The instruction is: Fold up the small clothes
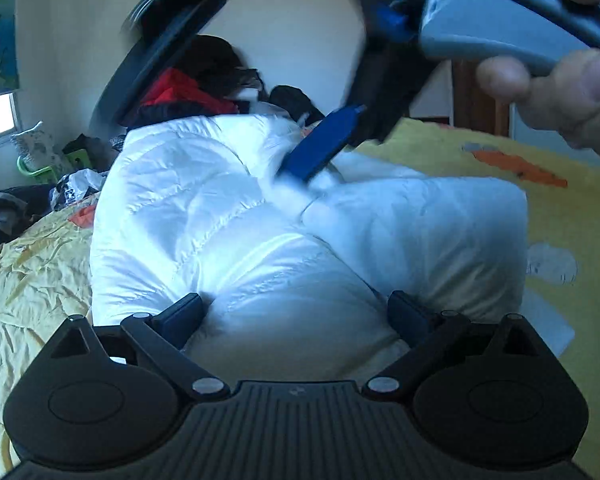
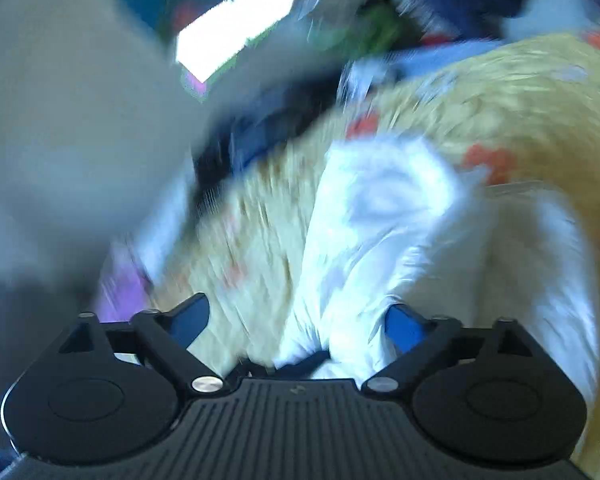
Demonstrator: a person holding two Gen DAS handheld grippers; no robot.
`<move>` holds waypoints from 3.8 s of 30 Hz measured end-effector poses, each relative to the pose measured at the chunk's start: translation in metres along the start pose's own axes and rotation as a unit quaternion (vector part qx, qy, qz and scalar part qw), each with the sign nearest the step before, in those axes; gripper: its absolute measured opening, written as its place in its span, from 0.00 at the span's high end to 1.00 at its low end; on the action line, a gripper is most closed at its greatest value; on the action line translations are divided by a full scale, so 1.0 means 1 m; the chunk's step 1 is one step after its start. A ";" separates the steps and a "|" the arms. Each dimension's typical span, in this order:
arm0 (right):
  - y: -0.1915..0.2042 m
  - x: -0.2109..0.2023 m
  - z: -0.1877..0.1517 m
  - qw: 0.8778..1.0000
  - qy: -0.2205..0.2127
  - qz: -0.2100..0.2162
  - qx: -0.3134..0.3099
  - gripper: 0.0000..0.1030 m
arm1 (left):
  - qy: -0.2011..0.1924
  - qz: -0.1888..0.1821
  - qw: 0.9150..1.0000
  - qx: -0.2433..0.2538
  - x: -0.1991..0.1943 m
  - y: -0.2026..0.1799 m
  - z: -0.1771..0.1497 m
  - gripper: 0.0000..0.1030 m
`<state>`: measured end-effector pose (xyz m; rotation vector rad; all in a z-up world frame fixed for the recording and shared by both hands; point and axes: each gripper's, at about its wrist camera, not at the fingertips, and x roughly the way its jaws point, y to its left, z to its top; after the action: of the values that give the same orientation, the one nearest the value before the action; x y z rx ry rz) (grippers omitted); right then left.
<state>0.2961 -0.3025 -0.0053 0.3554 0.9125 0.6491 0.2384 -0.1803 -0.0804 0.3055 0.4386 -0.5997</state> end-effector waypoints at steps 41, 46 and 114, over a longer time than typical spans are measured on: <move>-0.160 0.088 0.029 0.976 -0.189 -0.001 0.108 0.27 | -0.039 -0.048 0.997 0.035 -0.005 -0.008 -0.023 0.01; -0.145 0.038 0.030 0.970 -0.181 0.008 0.163 0.22 | -0.092 0.008 0.993 0.076 -0.056 -0.007 -0.023 0.01; -0.031 0.090 -0.027 0.991 -0.120 -0.006 0.059 0.13 | 0.093 0.183 0.961 -0.184 -0.039 0.107 -0.019 0.13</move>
<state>0.3252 -0.2665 -0.0928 0.5215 0.7226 0.5284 0.2681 -0.0702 -0.0617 0.0802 0.6476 -0.1207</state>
